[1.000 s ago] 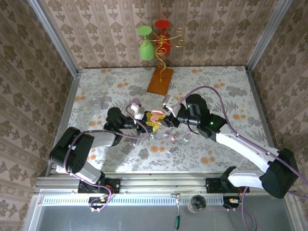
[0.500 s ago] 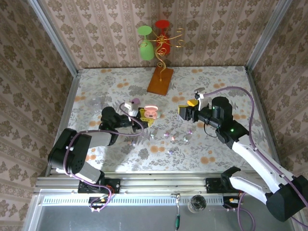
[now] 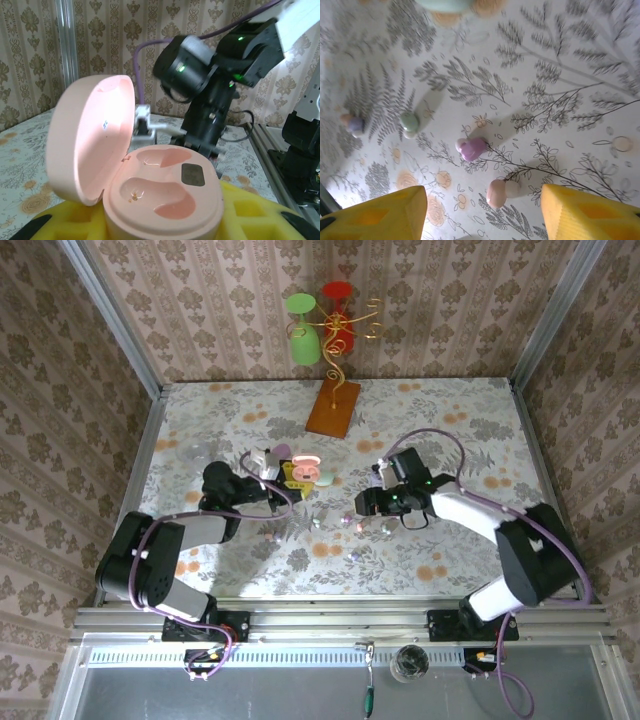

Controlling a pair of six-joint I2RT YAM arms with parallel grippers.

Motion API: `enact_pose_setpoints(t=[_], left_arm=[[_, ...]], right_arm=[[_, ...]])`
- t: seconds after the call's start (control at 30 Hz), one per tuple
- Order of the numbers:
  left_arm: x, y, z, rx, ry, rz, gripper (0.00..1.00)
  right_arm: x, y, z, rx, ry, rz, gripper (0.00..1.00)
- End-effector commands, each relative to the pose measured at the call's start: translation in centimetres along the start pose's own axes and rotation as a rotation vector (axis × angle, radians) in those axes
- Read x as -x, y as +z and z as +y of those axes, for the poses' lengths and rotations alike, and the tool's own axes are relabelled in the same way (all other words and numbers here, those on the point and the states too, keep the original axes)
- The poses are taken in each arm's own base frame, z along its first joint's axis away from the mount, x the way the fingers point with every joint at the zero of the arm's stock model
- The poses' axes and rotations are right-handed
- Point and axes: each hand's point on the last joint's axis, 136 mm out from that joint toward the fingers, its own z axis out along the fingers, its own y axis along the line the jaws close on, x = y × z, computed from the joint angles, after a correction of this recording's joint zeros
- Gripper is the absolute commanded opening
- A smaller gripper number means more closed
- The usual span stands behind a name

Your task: Insert the wireless bluetooth earbuds into the charging case

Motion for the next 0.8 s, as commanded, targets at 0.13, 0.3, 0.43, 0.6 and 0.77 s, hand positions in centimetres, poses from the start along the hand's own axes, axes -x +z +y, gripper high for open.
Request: enact_pose_setpoints(t=[0.13,0.3,0.43,0.6,0.77], left_arm=[[0.6,-0.4,-0.9,0.000,0.068,-0.021,0.37],[0.6,-0.4,-1.3,0.001,0.072,-0.021,0.37],[0.6,-0.4,-1.3,0.002,0.072,-0.021,0.37],[0.7,-0.4,-1.5,-0.016,0.083,-0.020,0.37],[0.4,-0.4,-1.7,-0.027,0.084,-0.015,0.37]], right_arm=[[0.7,3.2,1.8,0.062,-0.065,0.118,0.62],[-0.4,4.5,0.9,0.047,-0.055,0.182,0.61],[-1.9,4.7,0.5,0.051,-0.041,0.224,0.61],[-3.5,4.1,0.0,0.040,-0.037,0.254,0.60],[-4.7,3.2,-0.1,0.037,-0.022,0.256,0.59]])
